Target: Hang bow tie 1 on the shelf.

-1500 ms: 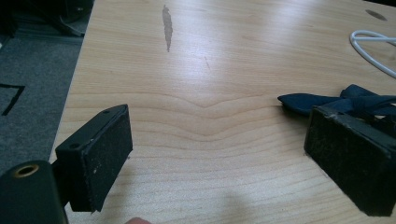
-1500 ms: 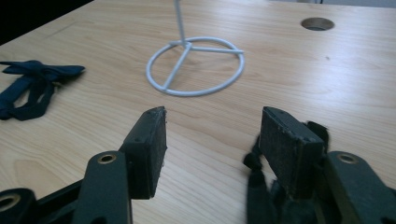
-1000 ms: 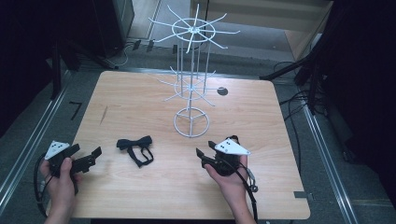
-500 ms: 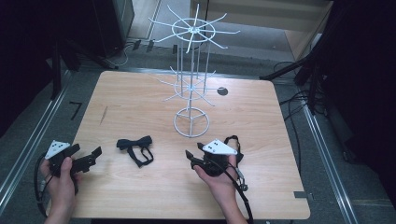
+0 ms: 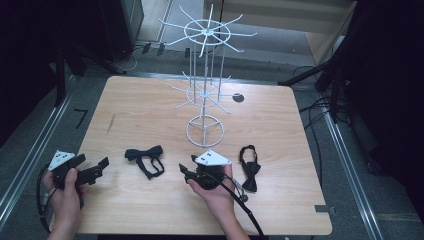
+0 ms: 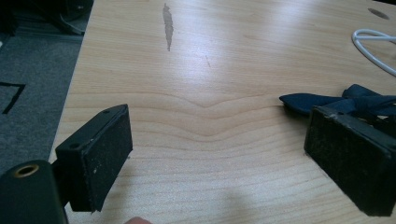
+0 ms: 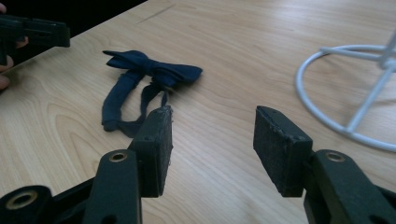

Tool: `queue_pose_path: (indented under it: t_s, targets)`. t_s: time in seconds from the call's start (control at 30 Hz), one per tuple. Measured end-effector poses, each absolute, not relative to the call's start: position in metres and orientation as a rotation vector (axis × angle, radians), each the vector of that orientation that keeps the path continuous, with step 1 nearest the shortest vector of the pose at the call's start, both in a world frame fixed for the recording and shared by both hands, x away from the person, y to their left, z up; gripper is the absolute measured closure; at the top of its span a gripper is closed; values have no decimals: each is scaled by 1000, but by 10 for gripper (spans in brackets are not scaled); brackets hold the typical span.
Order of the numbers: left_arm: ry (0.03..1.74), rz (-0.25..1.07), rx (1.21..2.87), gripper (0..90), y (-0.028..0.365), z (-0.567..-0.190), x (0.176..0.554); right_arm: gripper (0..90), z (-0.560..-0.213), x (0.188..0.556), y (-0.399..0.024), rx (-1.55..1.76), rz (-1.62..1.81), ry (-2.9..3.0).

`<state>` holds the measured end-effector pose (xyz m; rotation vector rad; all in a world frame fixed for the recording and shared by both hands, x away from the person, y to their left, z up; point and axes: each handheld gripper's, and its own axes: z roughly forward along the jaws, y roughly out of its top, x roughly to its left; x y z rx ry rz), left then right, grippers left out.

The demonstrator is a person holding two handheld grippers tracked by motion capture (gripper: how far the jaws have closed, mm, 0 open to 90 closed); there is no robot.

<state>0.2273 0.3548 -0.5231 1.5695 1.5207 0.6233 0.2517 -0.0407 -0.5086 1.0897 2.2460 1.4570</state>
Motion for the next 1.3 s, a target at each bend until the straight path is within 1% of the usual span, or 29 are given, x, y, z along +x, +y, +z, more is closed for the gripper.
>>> queue_pose_path:
  t_s: [0.13, 0.5, 0.7, 0.8, 0.83, 0.87, 0.93, 1.13, 1.27, 1.3]
  targets:
    - [1521, 622, 1569, 82, 355, -523, 227, 481, -516, 251, -26, 1078, 1480, 2274]
    - [1526, 619, 1570, 82, 355, -523, 228, 482, -521, 252, 1, 1056, 1479, 2307]
    - [1528, 616, 1568, 83, 355, -523, 228, 538, -523, 250, 16, 1038, 1492, 2332]
    - [1529, 615, 1566, 82, 355, -523, 228, 538, -525, 252, 19, 1050, 1480, 2330]
    - [1529, 615, 1566, 82, 355, -523, 229, 536, -526, 252, 21, 1061, 1476, 2328]
    - [1530, 615, 1567, 83, 355, -523, 229, 509, -528, 254, 24, 1079, 1464, 2320]
    - [1529, 614, 1568, 82, 355, -523, 229, 485, -529, 256, 28, 1097, 1451, 2312]
    - [1530, 612, 1569, 82, 355, -523, 229, 474, -532, 261, 40, 1115, 1411, 2327]
    - [1531, 611, 1569, 82, 356, -523, 229, 498, -538, 264, 45, 1139, 1363, 2346]
    - [1532, 609, 1569, 82, 356, -523, 229, 539, -538, 264, 45, 1131, 1348, 2355]
